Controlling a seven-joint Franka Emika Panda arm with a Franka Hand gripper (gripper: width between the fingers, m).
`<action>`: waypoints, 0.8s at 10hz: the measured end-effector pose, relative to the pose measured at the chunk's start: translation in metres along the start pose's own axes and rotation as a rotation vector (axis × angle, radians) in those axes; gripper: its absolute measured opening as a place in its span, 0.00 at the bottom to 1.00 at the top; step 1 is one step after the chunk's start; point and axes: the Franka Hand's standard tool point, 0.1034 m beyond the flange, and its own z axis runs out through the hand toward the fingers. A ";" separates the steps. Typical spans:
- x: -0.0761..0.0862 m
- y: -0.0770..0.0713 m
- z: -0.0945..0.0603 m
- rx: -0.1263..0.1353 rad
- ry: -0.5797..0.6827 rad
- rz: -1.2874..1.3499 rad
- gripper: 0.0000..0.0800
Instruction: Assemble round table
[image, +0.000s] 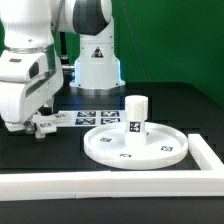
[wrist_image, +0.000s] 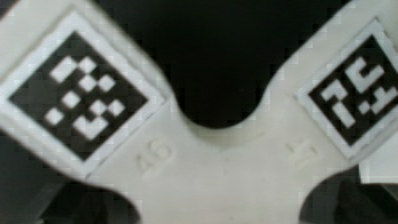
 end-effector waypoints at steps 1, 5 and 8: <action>-0.002 -0.002 0.003 0.007 -0.001 0.004 0.81; -0.003 -0.002 0.004 0.009 -0.001 0.005 0.57; -0.002 -0.003 0.003 0.014 0.000 0.009 0.57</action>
Offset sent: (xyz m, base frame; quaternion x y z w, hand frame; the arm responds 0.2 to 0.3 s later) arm 0.0000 0.0000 0.0000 0.0000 0.0000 0.0000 1.0000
